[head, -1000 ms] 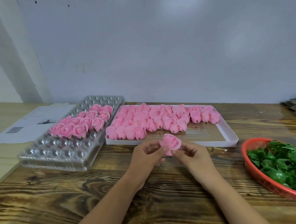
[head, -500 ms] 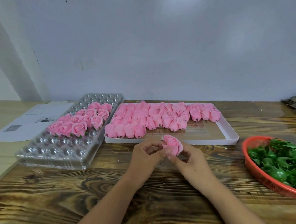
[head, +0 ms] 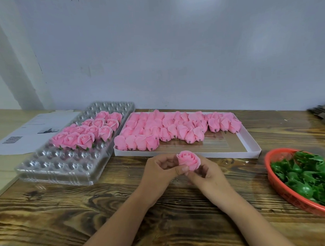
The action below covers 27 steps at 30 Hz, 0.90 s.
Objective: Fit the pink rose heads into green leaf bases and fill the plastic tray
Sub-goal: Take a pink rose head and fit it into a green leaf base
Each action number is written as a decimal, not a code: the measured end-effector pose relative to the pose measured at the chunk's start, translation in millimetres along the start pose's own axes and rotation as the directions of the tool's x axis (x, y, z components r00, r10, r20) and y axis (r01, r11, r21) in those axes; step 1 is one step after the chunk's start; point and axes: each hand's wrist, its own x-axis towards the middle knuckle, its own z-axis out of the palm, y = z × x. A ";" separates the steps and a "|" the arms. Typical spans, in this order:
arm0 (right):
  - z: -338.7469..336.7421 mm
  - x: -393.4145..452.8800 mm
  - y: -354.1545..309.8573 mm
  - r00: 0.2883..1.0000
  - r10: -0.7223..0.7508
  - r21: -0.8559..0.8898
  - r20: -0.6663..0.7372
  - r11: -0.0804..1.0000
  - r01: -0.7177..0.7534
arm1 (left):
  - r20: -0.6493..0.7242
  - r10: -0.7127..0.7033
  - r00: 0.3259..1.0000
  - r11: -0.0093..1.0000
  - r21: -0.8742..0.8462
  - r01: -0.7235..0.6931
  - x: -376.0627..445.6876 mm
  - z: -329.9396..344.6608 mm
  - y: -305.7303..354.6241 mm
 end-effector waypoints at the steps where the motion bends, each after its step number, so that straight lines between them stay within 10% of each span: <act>1: 0.2 -0.2 -1.2 1.000 -0.001 -0.006 0.000 1.000 0.001 | 0.003 0.007 1.000 1.000 0.013 -0.007 -0.6 -0.1 0.6; 27: -3.0 -4.4 10.9 0.955 0.140 -0.182 0.261 0.979 -0.094 | 0.266 -0.040 0.963 0.980 0.196 -0.013 -6.6 -1.3 2.3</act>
